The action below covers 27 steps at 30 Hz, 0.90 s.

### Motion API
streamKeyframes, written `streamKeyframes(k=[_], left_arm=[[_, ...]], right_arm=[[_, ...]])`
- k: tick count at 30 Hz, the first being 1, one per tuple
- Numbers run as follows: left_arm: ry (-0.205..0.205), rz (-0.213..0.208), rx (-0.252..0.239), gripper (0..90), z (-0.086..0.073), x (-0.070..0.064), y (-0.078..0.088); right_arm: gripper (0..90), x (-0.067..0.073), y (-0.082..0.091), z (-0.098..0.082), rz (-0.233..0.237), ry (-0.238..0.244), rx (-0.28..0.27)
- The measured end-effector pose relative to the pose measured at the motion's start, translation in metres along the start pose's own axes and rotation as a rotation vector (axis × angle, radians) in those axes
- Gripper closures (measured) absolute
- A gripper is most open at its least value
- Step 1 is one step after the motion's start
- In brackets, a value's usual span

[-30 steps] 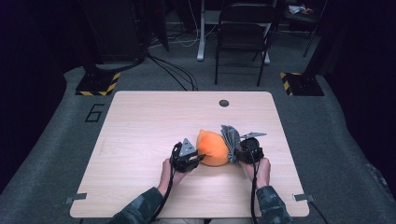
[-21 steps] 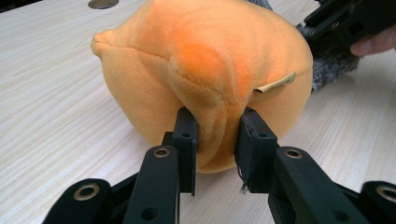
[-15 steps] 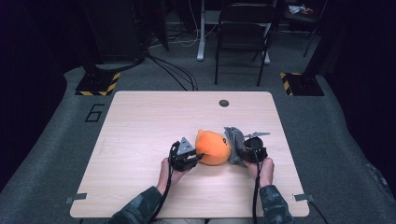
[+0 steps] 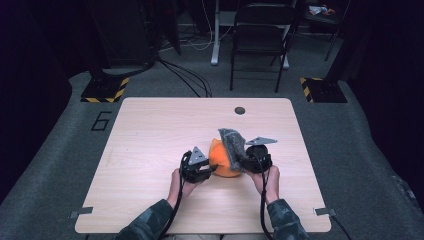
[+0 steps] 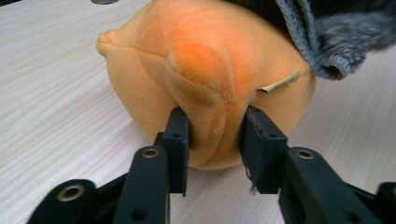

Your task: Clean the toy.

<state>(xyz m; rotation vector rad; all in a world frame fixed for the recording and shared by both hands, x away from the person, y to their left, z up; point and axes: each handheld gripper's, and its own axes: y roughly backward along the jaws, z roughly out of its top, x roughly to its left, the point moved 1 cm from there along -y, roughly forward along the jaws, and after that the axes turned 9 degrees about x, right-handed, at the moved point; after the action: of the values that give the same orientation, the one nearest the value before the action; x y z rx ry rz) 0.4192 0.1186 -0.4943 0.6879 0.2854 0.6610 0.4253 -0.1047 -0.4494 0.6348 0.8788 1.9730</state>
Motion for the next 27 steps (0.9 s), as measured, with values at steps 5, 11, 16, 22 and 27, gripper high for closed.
streamKeyframes(k=[5, 11, 16, 22, 27], left_arm=[[-0.021, 0.032, 0.008, 44.9, -0.001, -0.005, 0.004], [-0.070, 0.059, 0.024, 38.9, -0.004, -0.014, -0.005], [-0.071, 0.082, 0.002, 51.4, -0.006, -0.017, -0.010], [-0.071, 0.085, 0.006, 65.7, -0.007, -0.016, -0.010], [-0.067, 0.083, 0.014, 65.9, -0.006, -0.016, -0.009]], right_arm=[[72.2, -0.004, -0.003, -0.001, 0.015, 0.003, 0.011], [67.0, -0.006, -0.004, -0.002, 0.019, 0.003, 0.011], [59.0, -0.007, -0.006, -0.004, -0.005, 0.009, 0.016], [47.6, -0.015, -0.011, -0.007, 0.026, -0.043, 0.011], [54.8, -0.012, -0.010, -0.008, 0.021, -0.028, 0.010]])
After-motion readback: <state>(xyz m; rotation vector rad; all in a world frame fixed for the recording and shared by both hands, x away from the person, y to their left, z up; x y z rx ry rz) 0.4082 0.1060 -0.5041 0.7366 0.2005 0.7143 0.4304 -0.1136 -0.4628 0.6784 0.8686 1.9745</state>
